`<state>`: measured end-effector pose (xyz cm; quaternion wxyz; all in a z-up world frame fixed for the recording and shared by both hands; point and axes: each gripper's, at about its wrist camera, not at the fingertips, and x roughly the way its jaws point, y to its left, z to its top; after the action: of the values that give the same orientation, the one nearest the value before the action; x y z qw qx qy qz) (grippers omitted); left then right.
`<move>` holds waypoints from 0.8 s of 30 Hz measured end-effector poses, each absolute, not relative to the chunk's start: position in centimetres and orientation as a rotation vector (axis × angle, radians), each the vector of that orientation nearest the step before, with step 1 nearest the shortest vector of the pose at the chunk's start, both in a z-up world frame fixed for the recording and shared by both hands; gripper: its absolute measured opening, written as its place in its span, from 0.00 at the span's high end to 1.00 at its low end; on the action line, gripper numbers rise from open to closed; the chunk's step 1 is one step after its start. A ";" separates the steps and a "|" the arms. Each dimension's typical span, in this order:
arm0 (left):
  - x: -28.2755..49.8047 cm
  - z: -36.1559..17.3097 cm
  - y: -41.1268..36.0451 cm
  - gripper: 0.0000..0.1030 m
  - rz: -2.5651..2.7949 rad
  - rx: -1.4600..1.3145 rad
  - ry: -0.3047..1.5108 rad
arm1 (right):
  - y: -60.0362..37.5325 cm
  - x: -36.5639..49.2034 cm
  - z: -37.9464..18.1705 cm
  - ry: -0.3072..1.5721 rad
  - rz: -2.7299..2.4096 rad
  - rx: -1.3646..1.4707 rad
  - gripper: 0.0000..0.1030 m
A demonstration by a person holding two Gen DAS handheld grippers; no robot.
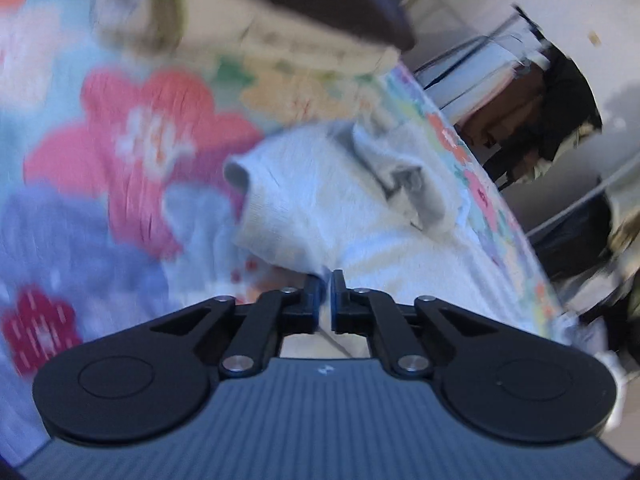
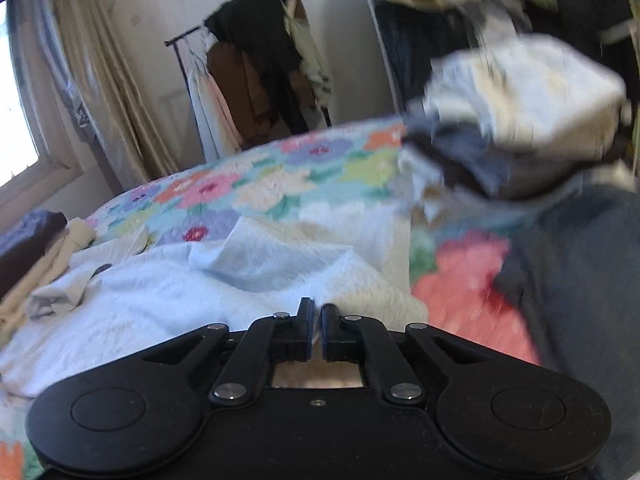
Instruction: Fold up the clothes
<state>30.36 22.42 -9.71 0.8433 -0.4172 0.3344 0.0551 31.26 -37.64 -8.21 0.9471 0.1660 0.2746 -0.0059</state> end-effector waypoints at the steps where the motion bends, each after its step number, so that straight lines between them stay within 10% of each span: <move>1: 30.2 -10.2 22.6 0.94 0.110 -0.929 0.718 | -37.9 31.2 -8.8 0.566 -0.012 0.377 0.94; 17: 34.1 -17.5 18.2 0.80 0.104 -1.411 0.660 | -37.7 36.0 -13.7 0.663 -0.030 0.484 0.38; 18: 35.0 -17.3 18.2 0.86 0.109 -1.383 0.674 | -37.5 36.6 -13.6 0.661 -0.031 0.455 0.39; 21: 36.8 -14.9 18.1 0.92 0.122 -1.232 0.704 | -37.4 38.2 -12.0 0.676 -0.003 0.400 0.92; 24: 36.8 -10.3 17.5 0.93 0.092 -1.019 0.649 | -38.8 37.1 -7.2 0.582 0.054 0.459 0.95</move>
<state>36.79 17.49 -10.26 0.8222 -0.4788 0.3049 0.0433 37.14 -38.83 -7.17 0.9317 0.2244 0.2844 0.0266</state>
